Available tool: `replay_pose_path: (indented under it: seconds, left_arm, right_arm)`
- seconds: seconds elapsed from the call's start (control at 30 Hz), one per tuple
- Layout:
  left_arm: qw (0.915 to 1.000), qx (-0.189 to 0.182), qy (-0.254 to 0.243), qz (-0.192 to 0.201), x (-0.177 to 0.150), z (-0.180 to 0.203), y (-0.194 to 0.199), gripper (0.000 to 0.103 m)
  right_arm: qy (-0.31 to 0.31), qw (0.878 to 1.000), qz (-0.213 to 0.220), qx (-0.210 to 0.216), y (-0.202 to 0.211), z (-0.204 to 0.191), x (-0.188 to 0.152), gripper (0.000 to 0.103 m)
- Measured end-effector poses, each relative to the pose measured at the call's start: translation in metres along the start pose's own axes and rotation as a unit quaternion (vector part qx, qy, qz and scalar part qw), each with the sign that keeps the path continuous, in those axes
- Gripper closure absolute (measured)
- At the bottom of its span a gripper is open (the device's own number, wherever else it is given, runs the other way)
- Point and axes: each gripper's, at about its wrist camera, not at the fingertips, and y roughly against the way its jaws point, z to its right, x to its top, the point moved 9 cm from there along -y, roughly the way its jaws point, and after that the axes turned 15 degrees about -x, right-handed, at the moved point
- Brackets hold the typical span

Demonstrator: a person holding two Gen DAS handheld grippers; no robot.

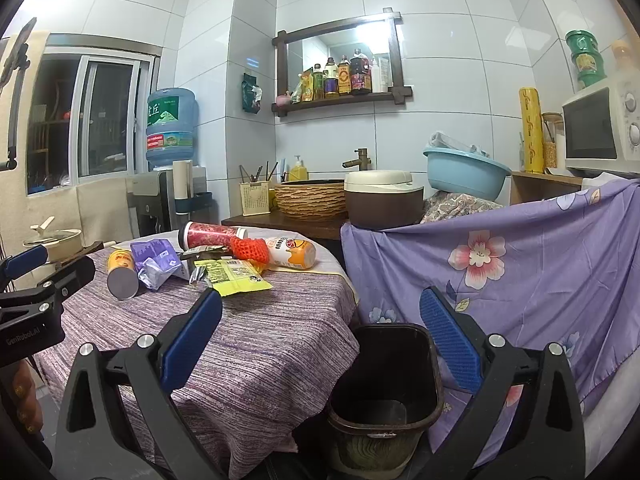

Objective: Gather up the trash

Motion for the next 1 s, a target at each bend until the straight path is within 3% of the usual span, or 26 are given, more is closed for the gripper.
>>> replay_pose_path:
  seconds: [1.0]
  left_arm:
    - [1.0, 0.0, -0.002, -0.002, -0.0014, 0.0017, -0.0012, 0.005]
  right_arm:
    - [0.0, 1.0, -0.002, 0.0, -0.0005, -0.0013, -0.0013, 0.005]
